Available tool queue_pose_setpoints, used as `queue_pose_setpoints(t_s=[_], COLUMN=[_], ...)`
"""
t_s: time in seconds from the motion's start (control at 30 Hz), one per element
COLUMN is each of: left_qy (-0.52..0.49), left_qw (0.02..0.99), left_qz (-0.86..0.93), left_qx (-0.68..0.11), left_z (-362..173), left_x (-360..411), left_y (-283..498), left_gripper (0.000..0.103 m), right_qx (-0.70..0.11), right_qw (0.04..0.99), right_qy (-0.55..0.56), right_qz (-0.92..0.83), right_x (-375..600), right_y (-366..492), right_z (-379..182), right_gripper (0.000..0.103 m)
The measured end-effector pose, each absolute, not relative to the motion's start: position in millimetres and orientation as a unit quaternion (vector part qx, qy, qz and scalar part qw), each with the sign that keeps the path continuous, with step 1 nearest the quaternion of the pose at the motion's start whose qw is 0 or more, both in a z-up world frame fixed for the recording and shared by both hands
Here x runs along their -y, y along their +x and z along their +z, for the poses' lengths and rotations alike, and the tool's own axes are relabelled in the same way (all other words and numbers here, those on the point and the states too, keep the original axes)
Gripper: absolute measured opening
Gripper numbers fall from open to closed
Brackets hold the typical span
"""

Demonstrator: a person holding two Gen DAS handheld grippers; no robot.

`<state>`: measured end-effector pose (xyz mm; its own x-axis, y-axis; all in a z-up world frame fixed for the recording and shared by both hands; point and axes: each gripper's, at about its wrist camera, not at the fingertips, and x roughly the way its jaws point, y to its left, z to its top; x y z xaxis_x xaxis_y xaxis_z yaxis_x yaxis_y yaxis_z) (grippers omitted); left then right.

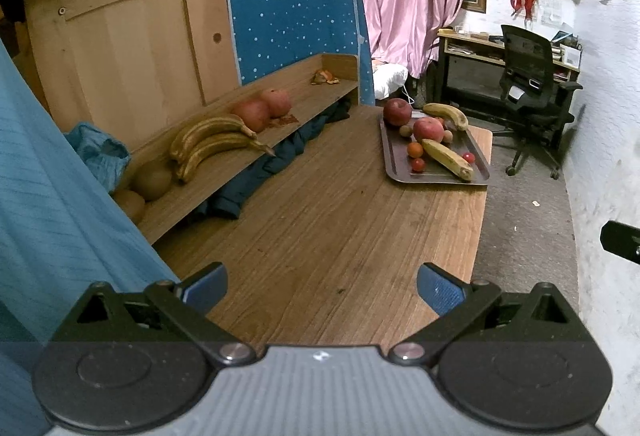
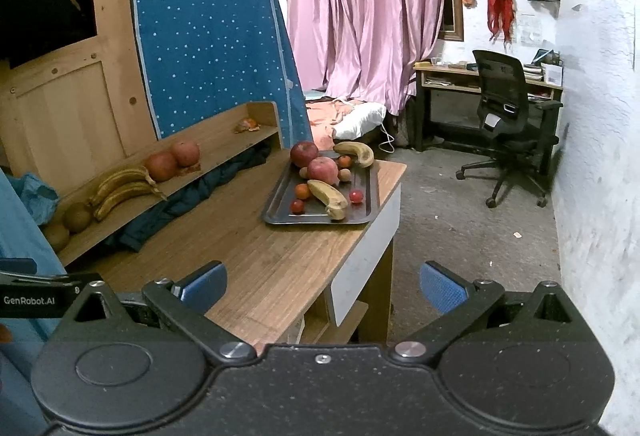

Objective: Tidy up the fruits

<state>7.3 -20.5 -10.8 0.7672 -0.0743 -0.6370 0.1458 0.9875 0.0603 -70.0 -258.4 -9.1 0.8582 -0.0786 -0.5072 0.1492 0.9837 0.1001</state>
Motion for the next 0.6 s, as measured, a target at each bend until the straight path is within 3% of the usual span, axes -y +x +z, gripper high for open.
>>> queue_pose_setpoints(t_s=[0.6], left_qy=[0.048], left_qw=[0.938], left_qz=[-0.049], left_qx=[-0.340], left_z=[-11.8], left_x=[20.7], left_y=[10.4], left_gripper=[0.103], right_qx=[-0.263], right_qw=[0.961], right_qy=[0.070], right_qz=[-0.058], right_x=[257.8], right_y=[-67.3], right_z=[-10.6], right_gripper=[0.102])
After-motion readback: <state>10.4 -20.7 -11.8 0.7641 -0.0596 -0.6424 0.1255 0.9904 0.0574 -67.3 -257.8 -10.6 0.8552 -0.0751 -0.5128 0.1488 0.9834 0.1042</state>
